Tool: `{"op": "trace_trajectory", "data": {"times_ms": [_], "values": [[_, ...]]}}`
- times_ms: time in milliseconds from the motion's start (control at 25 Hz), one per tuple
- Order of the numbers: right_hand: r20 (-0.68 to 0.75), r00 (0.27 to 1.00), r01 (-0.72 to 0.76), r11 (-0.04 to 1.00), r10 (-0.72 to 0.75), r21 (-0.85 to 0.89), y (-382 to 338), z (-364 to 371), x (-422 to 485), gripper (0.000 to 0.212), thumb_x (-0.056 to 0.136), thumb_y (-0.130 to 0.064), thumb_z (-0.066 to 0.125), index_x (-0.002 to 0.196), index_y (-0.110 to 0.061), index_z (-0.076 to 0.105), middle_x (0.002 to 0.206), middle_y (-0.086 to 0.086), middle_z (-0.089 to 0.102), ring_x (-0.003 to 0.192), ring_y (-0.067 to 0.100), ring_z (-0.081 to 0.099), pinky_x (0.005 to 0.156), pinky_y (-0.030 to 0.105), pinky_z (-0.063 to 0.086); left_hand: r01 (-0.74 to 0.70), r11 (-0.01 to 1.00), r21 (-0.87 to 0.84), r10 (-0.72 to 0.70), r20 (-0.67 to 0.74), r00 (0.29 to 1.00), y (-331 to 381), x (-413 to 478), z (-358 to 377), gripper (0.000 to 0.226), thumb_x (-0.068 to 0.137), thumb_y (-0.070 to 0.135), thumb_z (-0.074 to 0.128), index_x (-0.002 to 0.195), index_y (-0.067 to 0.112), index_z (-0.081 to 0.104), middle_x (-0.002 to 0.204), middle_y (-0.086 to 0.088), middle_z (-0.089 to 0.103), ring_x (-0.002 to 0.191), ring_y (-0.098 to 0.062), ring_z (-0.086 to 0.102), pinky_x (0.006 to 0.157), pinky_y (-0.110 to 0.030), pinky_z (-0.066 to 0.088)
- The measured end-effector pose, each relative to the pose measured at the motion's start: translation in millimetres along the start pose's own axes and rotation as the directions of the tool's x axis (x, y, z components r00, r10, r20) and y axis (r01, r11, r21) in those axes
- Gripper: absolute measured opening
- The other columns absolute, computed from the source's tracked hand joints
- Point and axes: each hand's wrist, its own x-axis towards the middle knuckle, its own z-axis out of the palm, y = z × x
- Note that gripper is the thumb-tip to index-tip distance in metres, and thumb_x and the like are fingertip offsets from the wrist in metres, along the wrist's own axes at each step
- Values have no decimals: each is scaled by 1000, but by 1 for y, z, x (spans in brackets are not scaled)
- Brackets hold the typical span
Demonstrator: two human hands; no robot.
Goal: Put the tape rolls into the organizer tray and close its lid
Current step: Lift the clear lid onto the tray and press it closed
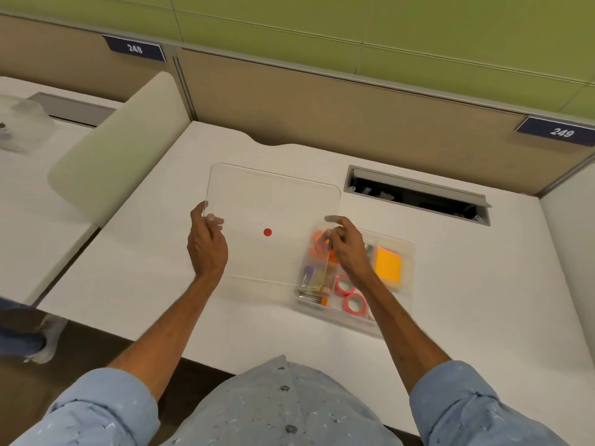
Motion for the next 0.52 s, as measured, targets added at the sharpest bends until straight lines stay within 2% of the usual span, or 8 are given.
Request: {"op": "trace_trajectory", "data": {"times_ms": [80,120,160,240,400,520], "values": [[-141,989,-49,999,51,16,11,-20,-10,26,107,-3,53,133,-9,51,94,28,77,67,37,62,61,37,50,5,998,-55,1,116,993,9,-12,19,31,109,9,33,135,24,43,104,-4,78,86,-25,76,85,-48,60],[-206,976,-78,997,74,-12,17,-30,-14,26,106,-3,52,130,-11,50,94,23,79,70,45,64,62,44,53,10,998,-61,0,163,987,13,-19,29,29,109,8,33,132,24,42,104,-4,78,84,-24,77,83,-49,60],[-259,962,-106,993,89,-53,21,-40,-19,25,104,-3,51,127,-11,50,96,18,80,77,47,68,67,52,57,16,998,-64,-3,203,979,18,-26,39,29,109,7,33,131,23,42,105,-5,78,84,-24,77,84,-49,60],[-339,936,-148,979,94,-139,30,-61,-27,23,103,-4,53,126,-10,55,101,14,80,86,42,74,79,58,63,41,997,-69,-19,286,958,26,-38,60,34,106,0,34,131,21,44,110,-7,78,88,-27,78,86,-50,60],[-498,856,-306,911,138,-274,43,-102,-45,30,106,-19,58,134,-16,67,122,10,71,107,34,73,99,48,59,113,992,-46,-82,440,894,36,-66,93,33,108,0,38,134,15,50,124,-10,75,101,-33,78,95,-54,60],[-554,814,-416,841,175,-346,56,-119,-59,34,108,-18,52,139,-15,65,136,4,65,118,28,70,101,44,56,69,997,27,-74,463,883,43,-89,111,34,108,2,43,139,12,55,127,-16,73,113,-39,70,98,-48,54]]}}
